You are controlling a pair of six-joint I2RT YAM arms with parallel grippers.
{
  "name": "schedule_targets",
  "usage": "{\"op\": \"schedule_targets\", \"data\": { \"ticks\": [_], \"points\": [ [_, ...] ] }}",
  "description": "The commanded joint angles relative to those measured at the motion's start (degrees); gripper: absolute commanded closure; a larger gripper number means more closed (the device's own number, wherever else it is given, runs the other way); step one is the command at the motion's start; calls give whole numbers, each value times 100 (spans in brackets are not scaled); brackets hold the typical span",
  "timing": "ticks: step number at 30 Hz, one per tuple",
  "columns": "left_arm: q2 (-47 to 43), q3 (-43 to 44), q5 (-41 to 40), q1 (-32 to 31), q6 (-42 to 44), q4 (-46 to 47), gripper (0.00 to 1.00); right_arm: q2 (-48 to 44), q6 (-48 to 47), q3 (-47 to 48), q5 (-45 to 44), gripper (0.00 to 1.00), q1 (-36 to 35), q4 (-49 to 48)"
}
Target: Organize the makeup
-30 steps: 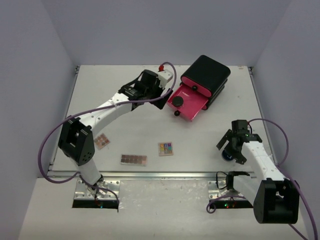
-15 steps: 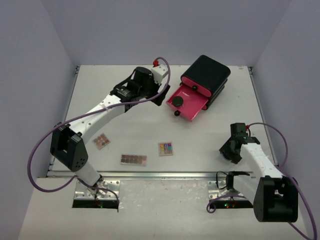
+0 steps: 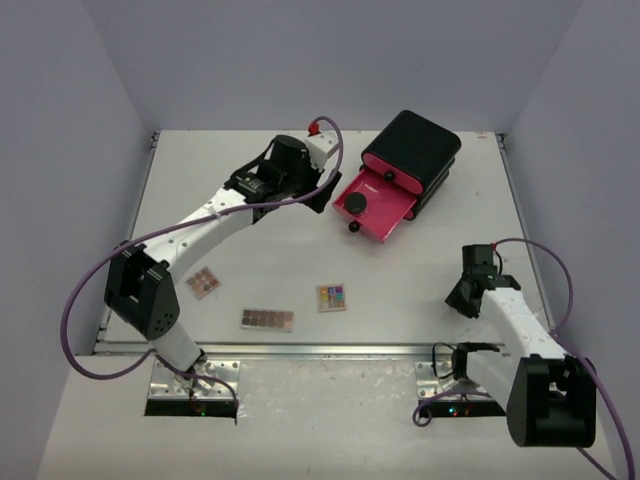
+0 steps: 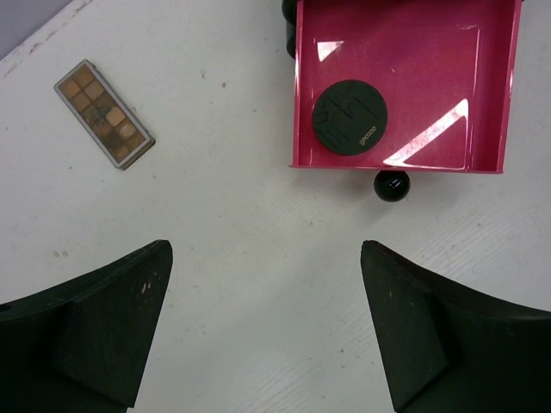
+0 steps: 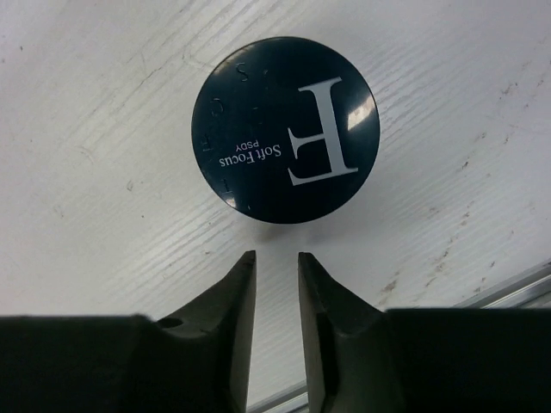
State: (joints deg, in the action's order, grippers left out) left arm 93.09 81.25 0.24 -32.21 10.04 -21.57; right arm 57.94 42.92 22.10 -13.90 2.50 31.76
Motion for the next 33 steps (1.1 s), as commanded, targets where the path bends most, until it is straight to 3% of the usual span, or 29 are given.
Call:
{"op": "schedule_targets", "data": {
  "ticks": [1,2,5,8,17,25,33],
  "points": [
    [81,213,94,21,-33,258,11,270,-177,193,-198,53,15,71],
    [96,238,110,21,-48,253,11,341,-172,173,-253,36,20,51],
    [124,319,137,21,-66,228,11,501,-57,254,-420,13,22,45],
    [122,347,170,21,-81,215,11,700,120,514,-641,5,22,15],
    [-63,198,161,83,-2,338,11,1798,173,1094,-974,5,31,-135],
    [-155,191,212,107,15,364,11,2033,263,1042,-1197,7,201,-254],
    [-173,189,214,109,20,364,11,2035,208,978,-1194,25,282,-347]
  ]
}}
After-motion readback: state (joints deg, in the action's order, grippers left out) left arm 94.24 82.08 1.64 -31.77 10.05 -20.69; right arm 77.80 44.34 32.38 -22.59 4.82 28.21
